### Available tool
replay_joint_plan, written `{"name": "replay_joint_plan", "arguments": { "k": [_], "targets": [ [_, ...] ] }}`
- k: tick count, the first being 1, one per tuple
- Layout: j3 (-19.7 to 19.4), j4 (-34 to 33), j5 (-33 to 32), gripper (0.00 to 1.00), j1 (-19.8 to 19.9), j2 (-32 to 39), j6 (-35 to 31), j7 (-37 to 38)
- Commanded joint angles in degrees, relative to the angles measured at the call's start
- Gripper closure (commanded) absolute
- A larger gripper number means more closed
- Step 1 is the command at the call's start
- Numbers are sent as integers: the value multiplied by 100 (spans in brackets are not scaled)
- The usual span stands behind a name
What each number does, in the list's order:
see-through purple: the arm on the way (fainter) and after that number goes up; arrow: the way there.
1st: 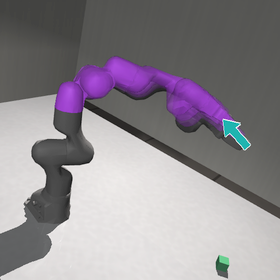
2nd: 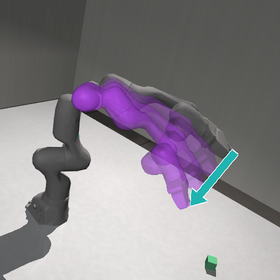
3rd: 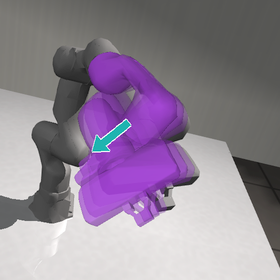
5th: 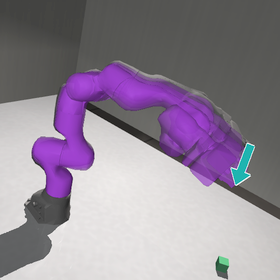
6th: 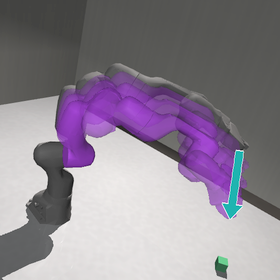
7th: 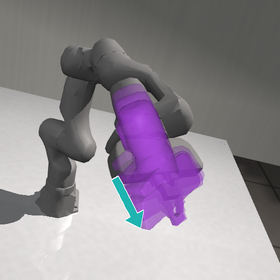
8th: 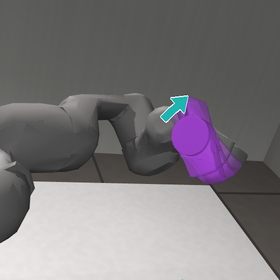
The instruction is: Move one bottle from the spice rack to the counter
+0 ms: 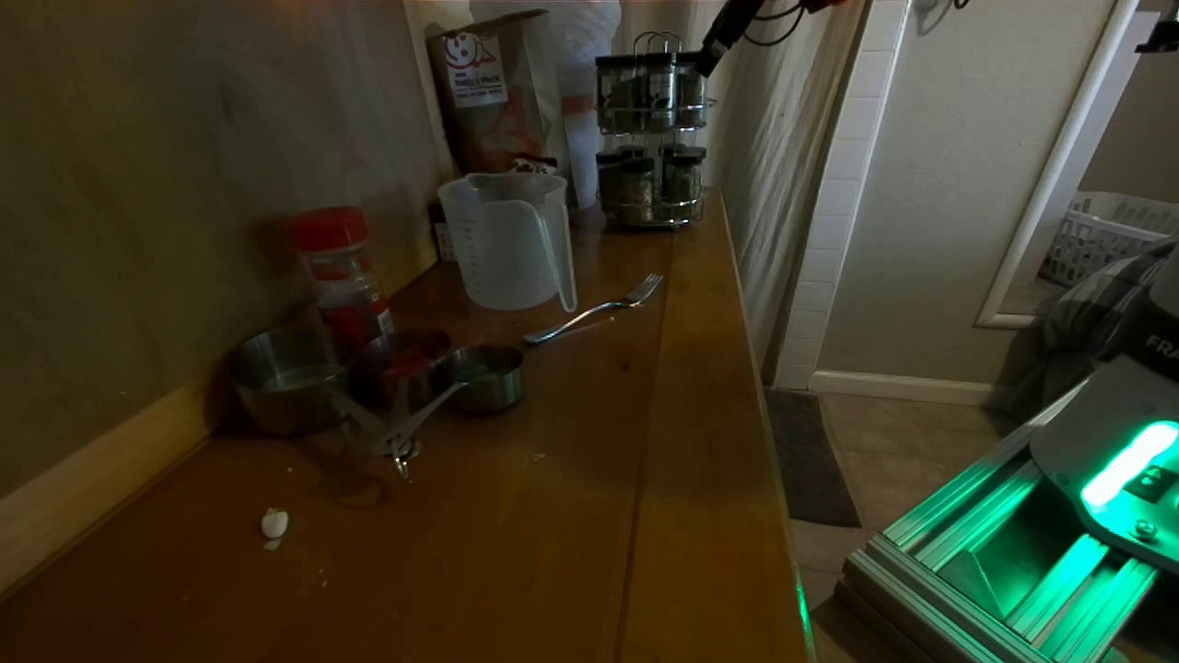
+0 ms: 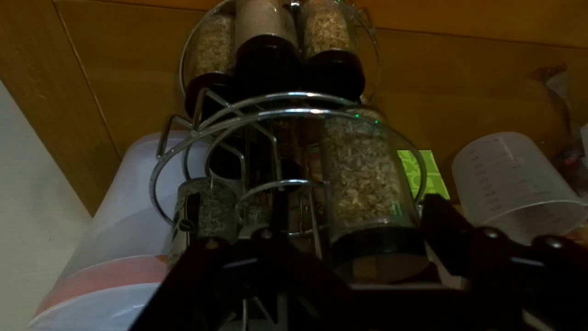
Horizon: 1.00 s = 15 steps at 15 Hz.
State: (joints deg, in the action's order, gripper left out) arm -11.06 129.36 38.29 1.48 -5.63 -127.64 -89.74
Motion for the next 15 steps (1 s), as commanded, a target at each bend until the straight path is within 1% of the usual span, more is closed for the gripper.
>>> {"name": "replay_joint_plan", "arguments": {
  "k": [1,2,3,5,6,7,8,9,10,12,13,14,15],
  "targets": [
    [121,29,128,52,79,-53,87,-263],
    [145,29,139,40,68,-46,69,-283],
    [173,38,156,34,57,-43,40,-288],
    [234,37,158,18,41,-21,-23,-271],
    [259,33,158,17,36,-7,-38,-262],
    [280,34,157,18,34,-6,-35,-254],
    [301,36,158,44,31,-4,-45,-260],
    [313,46,123,43,38,-25,-42,-239],
    [318,50,110,46,44,-36,-38,-240],
    [292,63,8,59,88,-82,-29,-212],
    [278,66,-20,68,107,-94,-16,-222],
    [271,81,-49,73,123,-117,-21,-222],
    [269,99,-44,76,136,-131,-38,-234]
  ]
}}
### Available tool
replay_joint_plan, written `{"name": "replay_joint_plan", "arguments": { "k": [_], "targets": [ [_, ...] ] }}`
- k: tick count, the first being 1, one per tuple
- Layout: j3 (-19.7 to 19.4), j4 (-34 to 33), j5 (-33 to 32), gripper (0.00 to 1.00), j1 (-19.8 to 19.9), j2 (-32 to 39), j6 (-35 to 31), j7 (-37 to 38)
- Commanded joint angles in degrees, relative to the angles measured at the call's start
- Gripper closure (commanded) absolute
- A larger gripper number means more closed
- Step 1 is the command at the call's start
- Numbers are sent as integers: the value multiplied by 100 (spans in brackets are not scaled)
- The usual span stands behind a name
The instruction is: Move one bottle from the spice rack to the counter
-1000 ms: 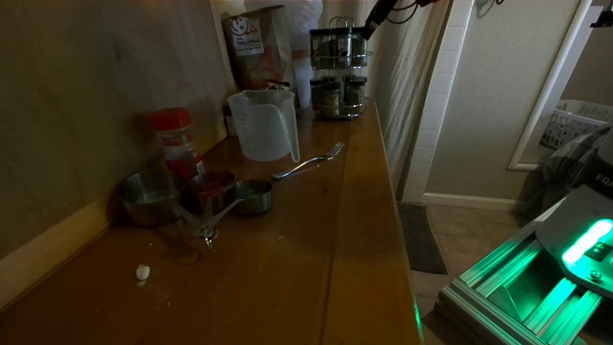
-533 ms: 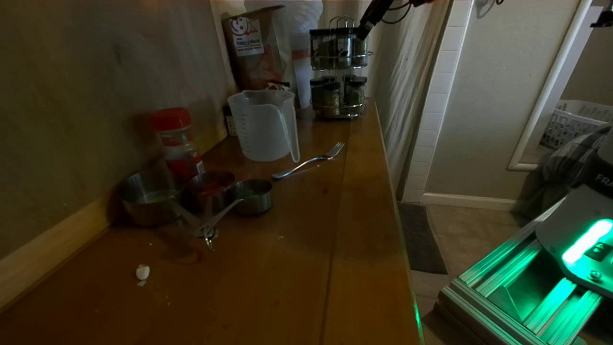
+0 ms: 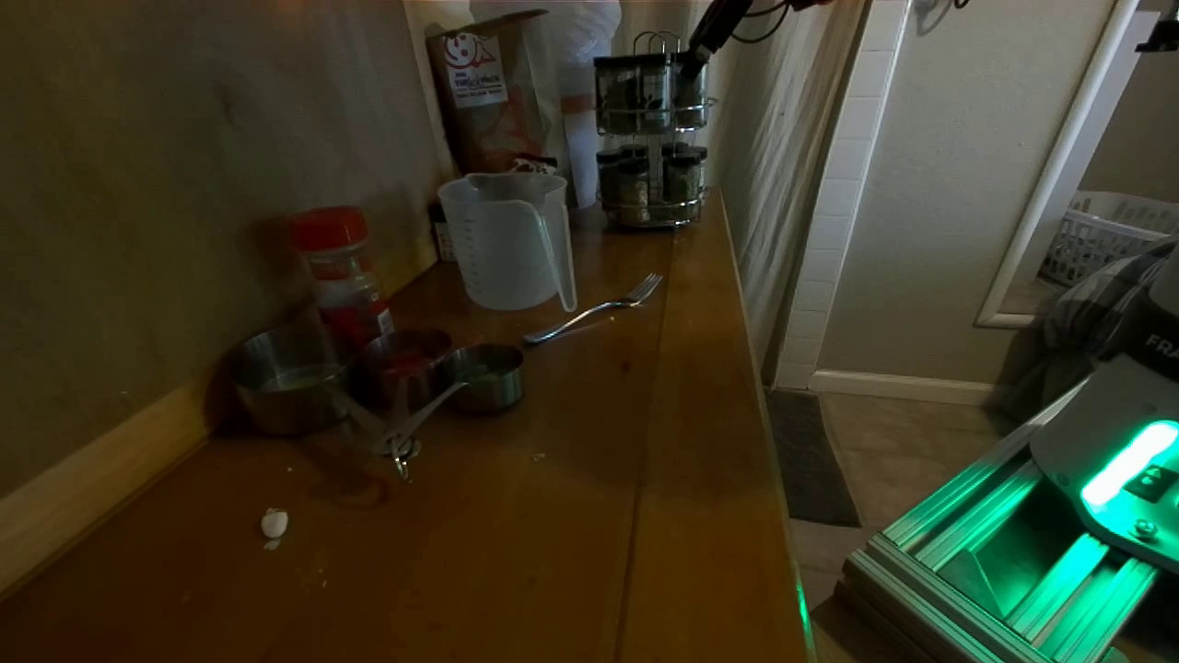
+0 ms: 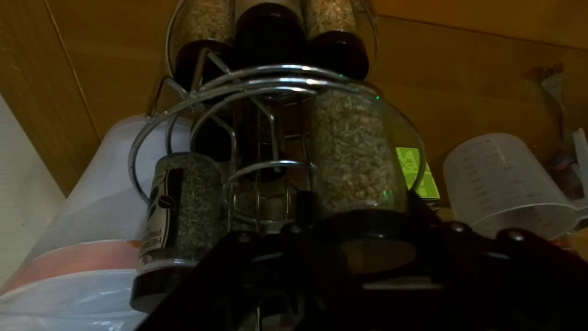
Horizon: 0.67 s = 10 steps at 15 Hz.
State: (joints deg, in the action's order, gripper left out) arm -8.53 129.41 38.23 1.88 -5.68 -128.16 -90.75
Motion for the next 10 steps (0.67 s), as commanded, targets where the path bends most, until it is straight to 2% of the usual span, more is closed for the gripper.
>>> {"name": "replay_joint_plan", "arguments": {
  "k": [1,10],
  "targets": [
    [18,94,-44,76,107,-133,28,-130],
    [46,59,-19,76,59,-497,-123,-20]
  ]
}}
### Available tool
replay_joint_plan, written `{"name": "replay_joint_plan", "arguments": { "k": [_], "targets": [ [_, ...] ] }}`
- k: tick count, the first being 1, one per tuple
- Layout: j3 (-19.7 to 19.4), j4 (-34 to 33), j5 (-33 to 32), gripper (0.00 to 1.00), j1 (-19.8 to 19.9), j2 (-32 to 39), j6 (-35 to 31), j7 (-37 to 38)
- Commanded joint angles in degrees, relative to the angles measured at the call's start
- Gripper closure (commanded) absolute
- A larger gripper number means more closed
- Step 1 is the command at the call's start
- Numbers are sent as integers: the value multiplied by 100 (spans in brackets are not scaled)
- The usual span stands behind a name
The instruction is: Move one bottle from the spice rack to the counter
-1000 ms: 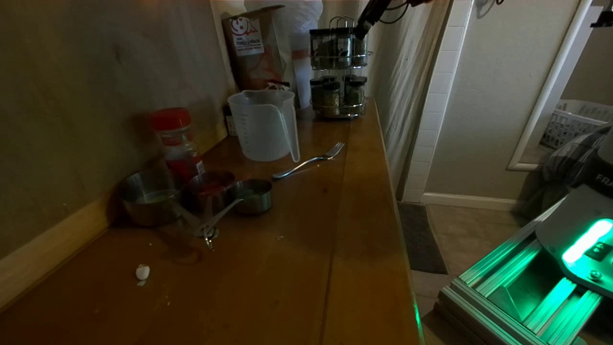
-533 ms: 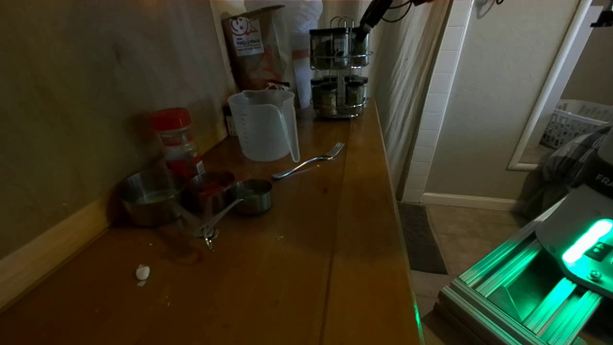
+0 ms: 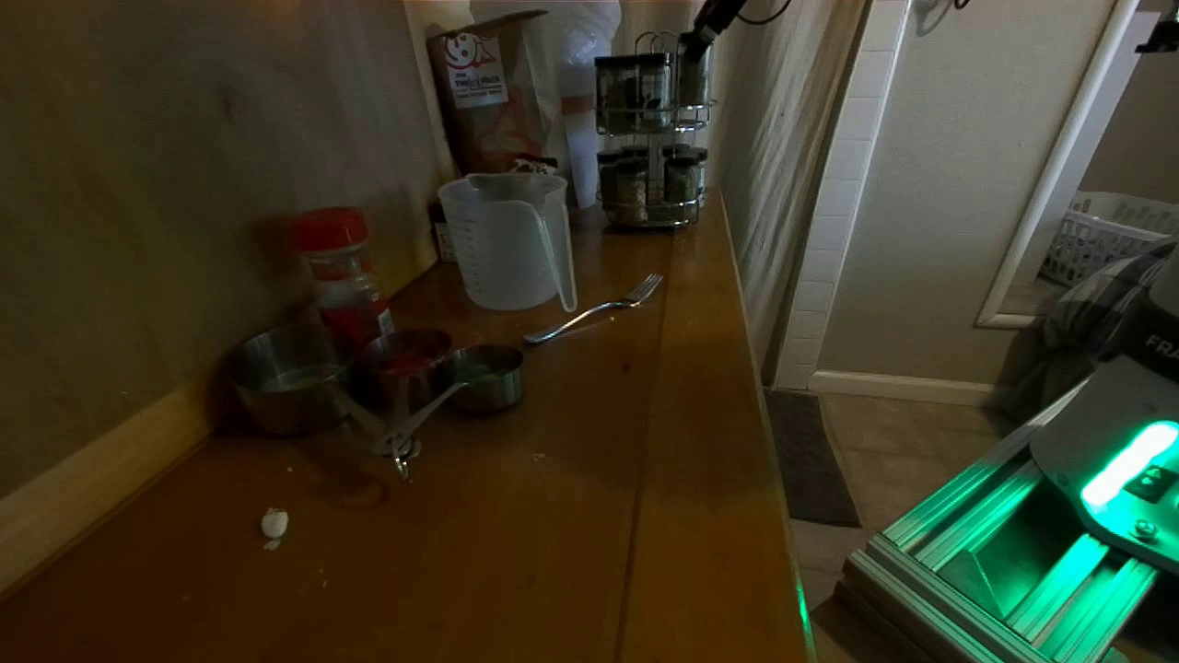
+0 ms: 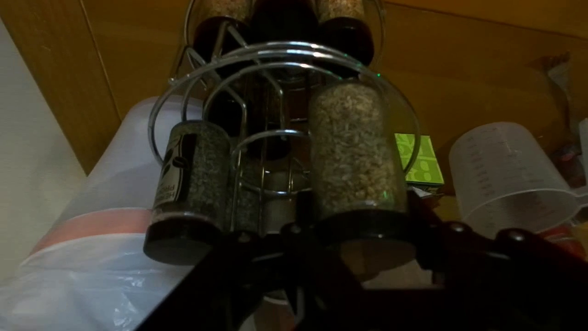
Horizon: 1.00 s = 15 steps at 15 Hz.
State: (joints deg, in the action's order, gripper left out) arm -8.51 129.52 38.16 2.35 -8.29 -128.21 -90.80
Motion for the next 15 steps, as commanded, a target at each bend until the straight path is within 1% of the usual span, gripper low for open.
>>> {"name": "replay_joint_plan", "arguments": {
  "k": [1,5,8,11,15],
  "targets": [
    [43,36,-21,76,5,-279,-117,7],
    [78,30,-413,76,1,-529,158,354],
    [54,136,-572,76,-39,-846,477,400],
    [-24,239,-491,76,-115,-1228,1028,244],
    [9,470,-374,76,-309,-1740,1827,112]
  ]
}}
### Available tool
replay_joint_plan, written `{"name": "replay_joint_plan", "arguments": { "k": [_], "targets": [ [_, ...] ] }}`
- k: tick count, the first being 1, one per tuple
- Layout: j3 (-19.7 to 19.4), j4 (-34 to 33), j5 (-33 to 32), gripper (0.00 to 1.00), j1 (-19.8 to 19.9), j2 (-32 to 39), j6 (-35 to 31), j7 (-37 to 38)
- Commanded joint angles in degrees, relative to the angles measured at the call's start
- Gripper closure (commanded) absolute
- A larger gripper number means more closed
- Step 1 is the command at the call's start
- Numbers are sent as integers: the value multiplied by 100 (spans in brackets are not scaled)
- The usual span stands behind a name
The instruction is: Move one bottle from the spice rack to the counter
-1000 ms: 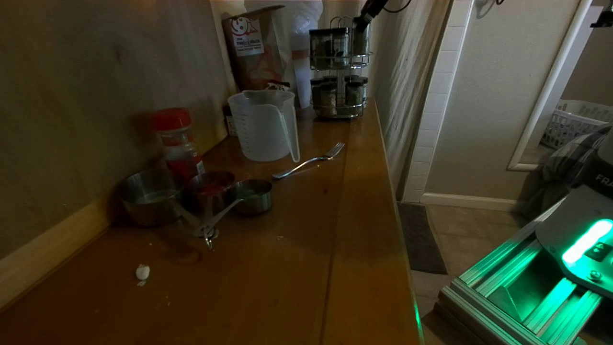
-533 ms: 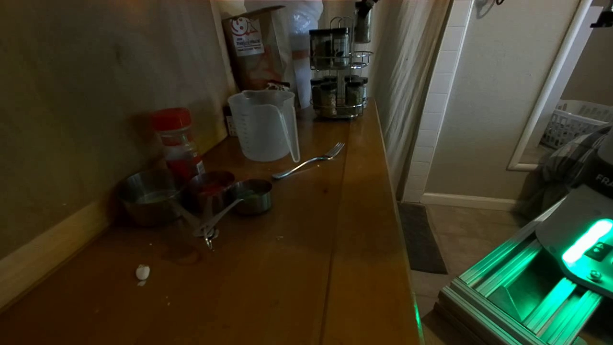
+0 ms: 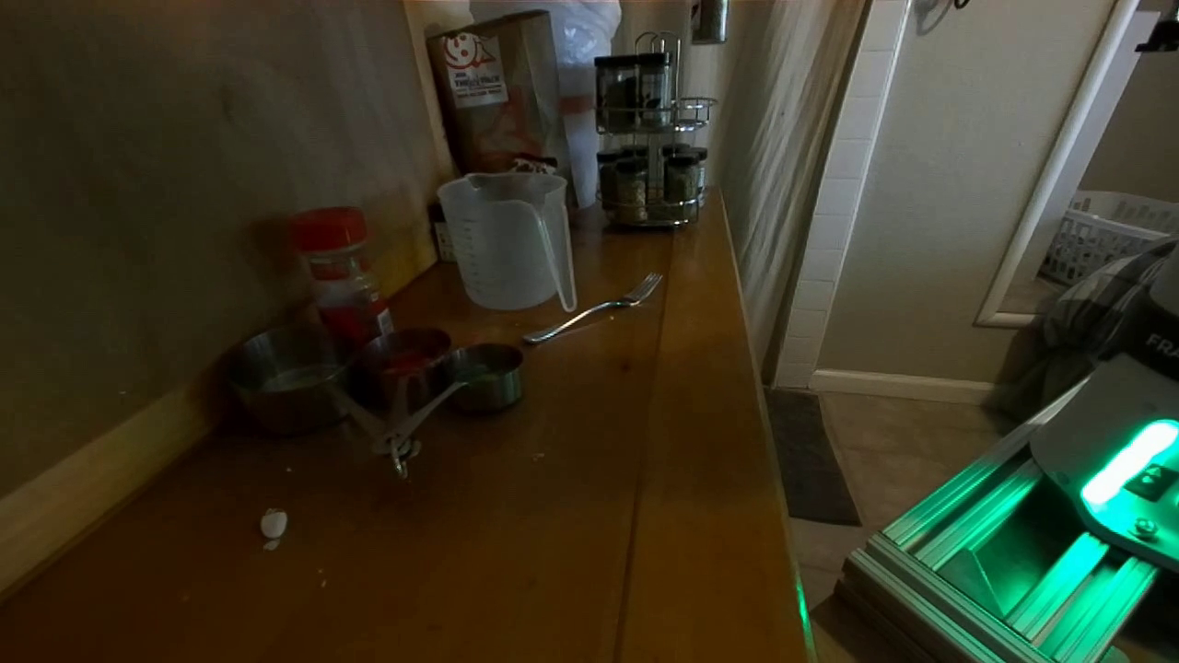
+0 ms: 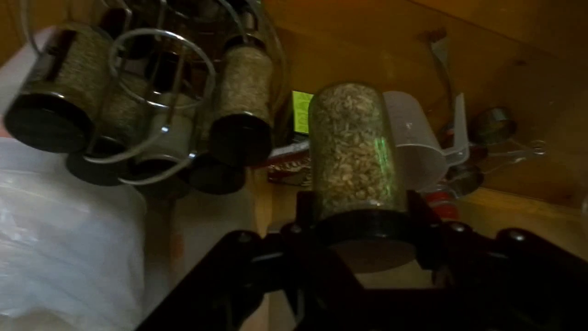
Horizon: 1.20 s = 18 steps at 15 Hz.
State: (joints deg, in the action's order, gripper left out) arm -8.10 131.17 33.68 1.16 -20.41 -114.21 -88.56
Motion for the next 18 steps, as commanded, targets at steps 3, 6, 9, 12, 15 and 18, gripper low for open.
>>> {"name": "replay_joint_plan", "arguments": {
  "k": [3,6,9,12,15,18],
  "targets": [
    [174,689,164,76,-408,-894,497,1],
    [563,1313,134,76,-604,-1230,-125,166],
    [884,1859,43,76,-789,-1346,-918,374],
    [968,2165,-270,76,-833,-1230,-1385,748],
    [767,2118,-272,51,-1039,-1113,-1325,672],
    [802,2264,-275,76,-996,-1105,-1629,774]
  ]
}}
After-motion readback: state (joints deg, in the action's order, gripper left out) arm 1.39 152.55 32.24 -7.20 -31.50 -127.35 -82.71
